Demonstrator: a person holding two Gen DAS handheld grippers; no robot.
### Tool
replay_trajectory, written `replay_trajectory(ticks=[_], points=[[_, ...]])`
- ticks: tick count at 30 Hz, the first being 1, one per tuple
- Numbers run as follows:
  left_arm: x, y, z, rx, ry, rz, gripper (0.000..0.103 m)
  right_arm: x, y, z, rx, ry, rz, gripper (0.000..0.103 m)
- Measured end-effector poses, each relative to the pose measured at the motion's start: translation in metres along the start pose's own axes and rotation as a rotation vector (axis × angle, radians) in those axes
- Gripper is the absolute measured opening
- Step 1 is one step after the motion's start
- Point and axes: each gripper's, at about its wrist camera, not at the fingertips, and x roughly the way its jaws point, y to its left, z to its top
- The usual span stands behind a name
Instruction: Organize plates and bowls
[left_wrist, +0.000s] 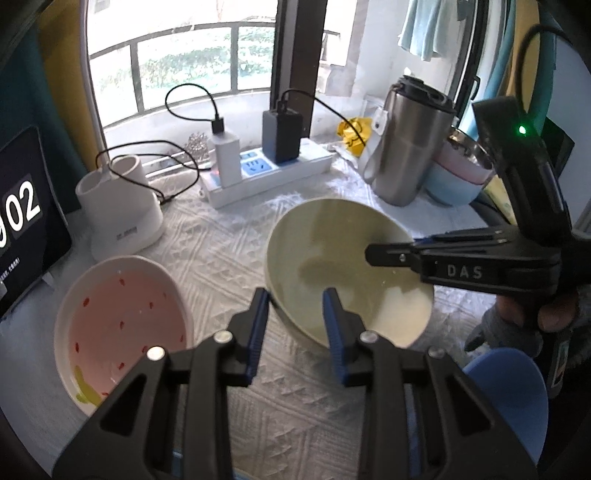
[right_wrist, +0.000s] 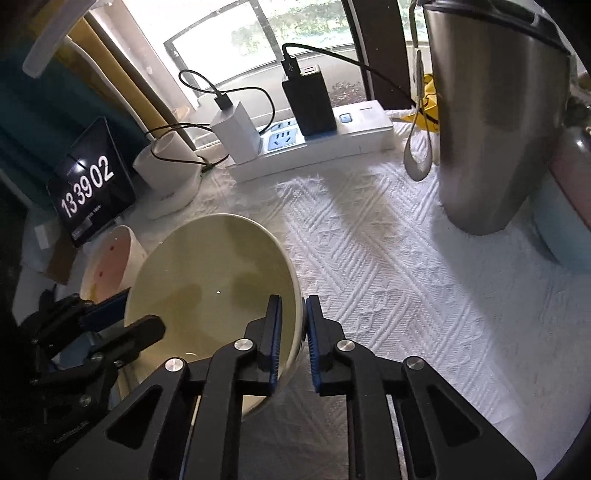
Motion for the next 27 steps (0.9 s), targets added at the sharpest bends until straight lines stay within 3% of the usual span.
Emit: replay_trajectory(ticks=[11, 27], points=[[-0.027, -0.008, 0.009, 0.029, -0.087, 0.048, 0.031, -0.029, 0.014, 0.002, -0.023, -0.101, -0.045, 0.009], [-0.073, -0.011, 0.015, 0.027, -0.211, 0.065, 0.026, -0.073, 0.035, 0.006, -0.036, -0.215, -0.046, 0.009]])
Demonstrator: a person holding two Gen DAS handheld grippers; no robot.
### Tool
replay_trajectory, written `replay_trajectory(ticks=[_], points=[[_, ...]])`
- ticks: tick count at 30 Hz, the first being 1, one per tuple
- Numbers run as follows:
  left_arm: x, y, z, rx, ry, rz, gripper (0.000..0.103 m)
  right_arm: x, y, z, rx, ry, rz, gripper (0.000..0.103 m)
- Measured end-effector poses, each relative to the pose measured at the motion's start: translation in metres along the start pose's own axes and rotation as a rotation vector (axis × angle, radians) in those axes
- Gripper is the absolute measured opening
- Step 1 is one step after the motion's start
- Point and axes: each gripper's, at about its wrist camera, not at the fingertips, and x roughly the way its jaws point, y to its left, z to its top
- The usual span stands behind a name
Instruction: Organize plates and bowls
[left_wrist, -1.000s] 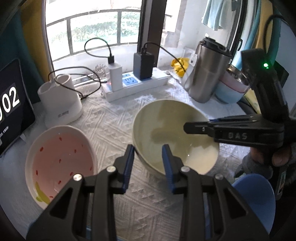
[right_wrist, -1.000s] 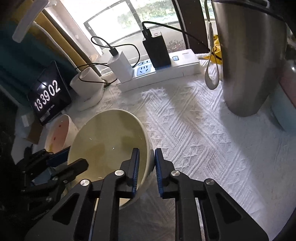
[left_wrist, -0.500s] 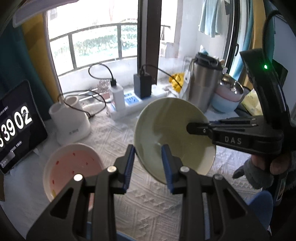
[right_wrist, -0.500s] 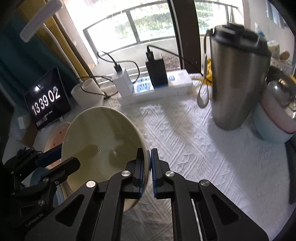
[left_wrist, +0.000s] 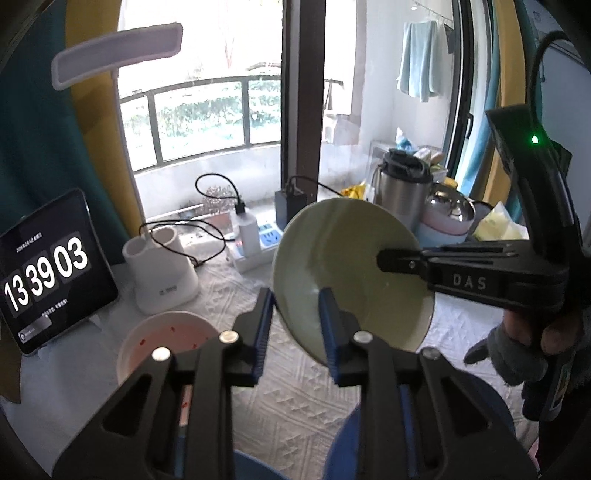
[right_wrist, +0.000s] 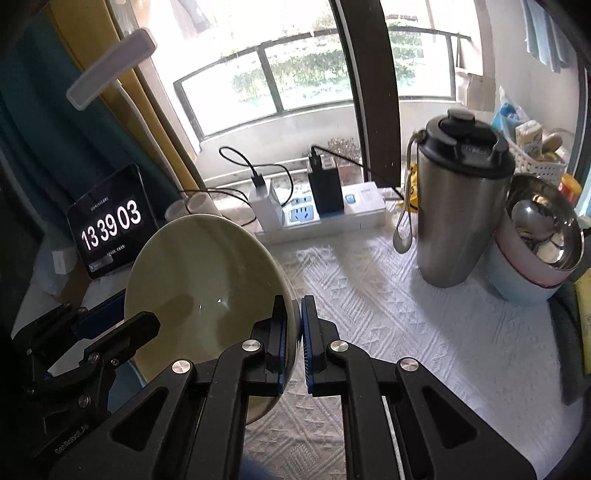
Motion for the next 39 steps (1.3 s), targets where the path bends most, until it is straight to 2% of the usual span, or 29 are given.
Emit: replay_trajectory(ticks=[16, 39], points=[[-0.043, -0.007, -0.003, 0.001, -0.057, 0.008, 0.024, -0.042, 0.017, -0.010, -0.001, -0.038, -0.005, 0.009], [-0.090, -0.023, -0.024, 0.005, -0.079, 0.005, 0.024, -0.089, 0.040, -0.044, -0.005, -0.047, -0.006, 0.009]])
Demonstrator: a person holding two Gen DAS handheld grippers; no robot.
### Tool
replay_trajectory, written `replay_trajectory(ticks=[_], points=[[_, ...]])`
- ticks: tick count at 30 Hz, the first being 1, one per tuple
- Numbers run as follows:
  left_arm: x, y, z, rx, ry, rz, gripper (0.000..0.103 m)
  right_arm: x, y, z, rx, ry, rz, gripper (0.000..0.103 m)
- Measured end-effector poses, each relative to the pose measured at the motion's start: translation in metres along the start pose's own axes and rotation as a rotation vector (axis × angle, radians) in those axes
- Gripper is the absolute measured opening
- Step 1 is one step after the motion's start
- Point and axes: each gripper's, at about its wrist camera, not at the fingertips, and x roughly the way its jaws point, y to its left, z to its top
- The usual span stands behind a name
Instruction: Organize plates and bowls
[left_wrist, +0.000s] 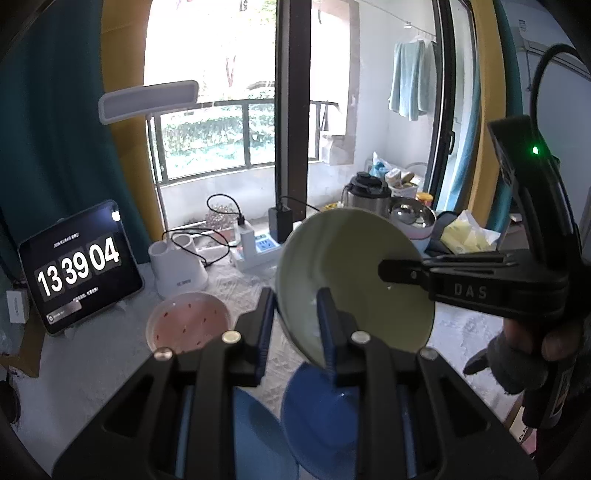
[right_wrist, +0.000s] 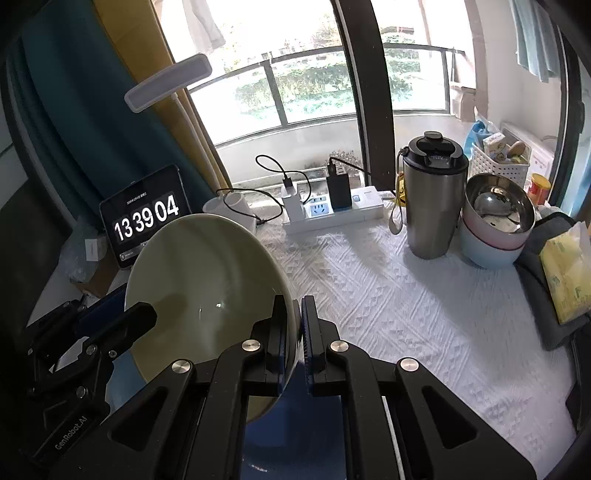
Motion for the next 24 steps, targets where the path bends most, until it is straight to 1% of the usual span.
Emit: replay_trajectory(ticks=[10, 24], points=[[-0.016, -0.008, -0.016, 0.000, 0.014, -0.007, 0.024, -0.007, 0.004, -0.020, 0.011, 0.023, -0.002, 0.009], [-0.013, -0.020, -0.045, 0.005, 0.085, -0.021, 0.024, 0.000, -0.004, -0.062, 0.052, 0.094, -0.004, 0.009]])
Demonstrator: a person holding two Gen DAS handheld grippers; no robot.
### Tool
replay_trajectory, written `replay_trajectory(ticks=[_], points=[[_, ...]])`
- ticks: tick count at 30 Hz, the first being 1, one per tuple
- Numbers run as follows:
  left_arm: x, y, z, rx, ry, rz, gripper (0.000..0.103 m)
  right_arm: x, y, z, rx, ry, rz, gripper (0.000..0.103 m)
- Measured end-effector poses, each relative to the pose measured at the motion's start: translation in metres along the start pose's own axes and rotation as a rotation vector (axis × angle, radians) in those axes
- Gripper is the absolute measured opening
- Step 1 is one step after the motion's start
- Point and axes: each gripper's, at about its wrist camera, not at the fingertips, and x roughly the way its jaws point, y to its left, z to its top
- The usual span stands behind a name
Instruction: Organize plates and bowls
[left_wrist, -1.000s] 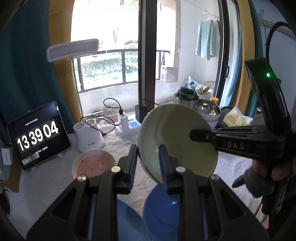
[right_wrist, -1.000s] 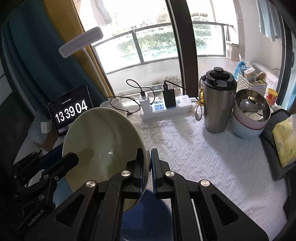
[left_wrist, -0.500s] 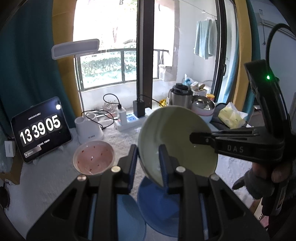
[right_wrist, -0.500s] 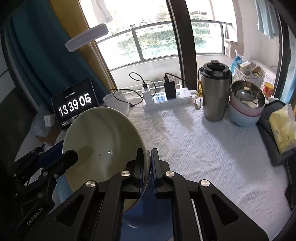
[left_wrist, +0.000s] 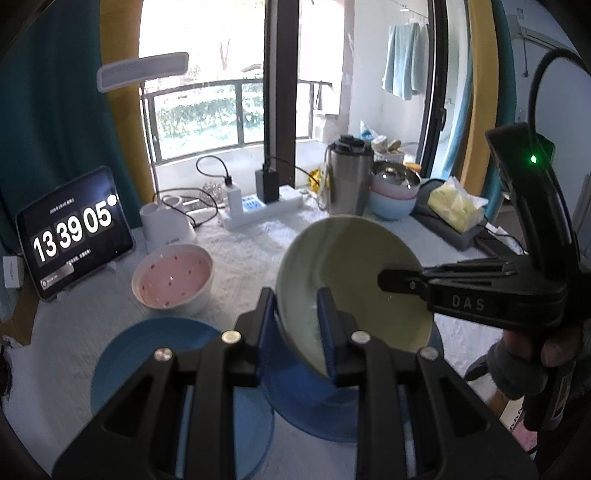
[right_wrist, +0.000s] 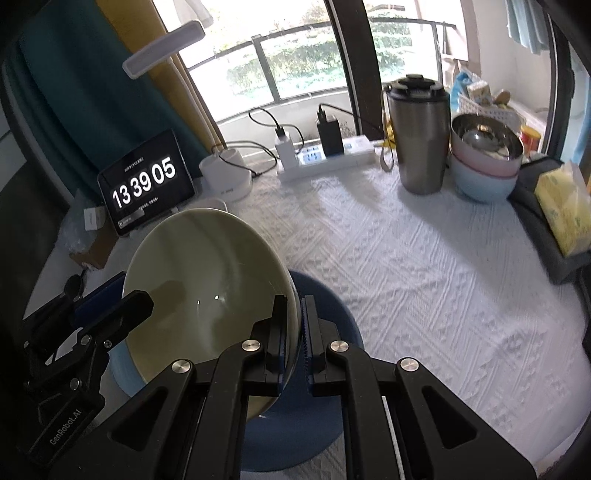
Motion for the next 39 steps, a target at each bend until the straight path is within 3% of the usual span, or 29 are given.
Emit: replay_trajectory(ticks=[26, 39], points=[[0.024, -0.011, -0.034, 0.021, 0.127, 0.006, 0.024, 0.027, -0.011, -0.034, 0.006, 0.146, -0.025, 0.009], [0.019, -0.012, -0.032, 0.030, 0.119, 0.001, 0.024, 0.025, -0.011, -0.033, 0.007, 0.149, -0.015, 0.012]])
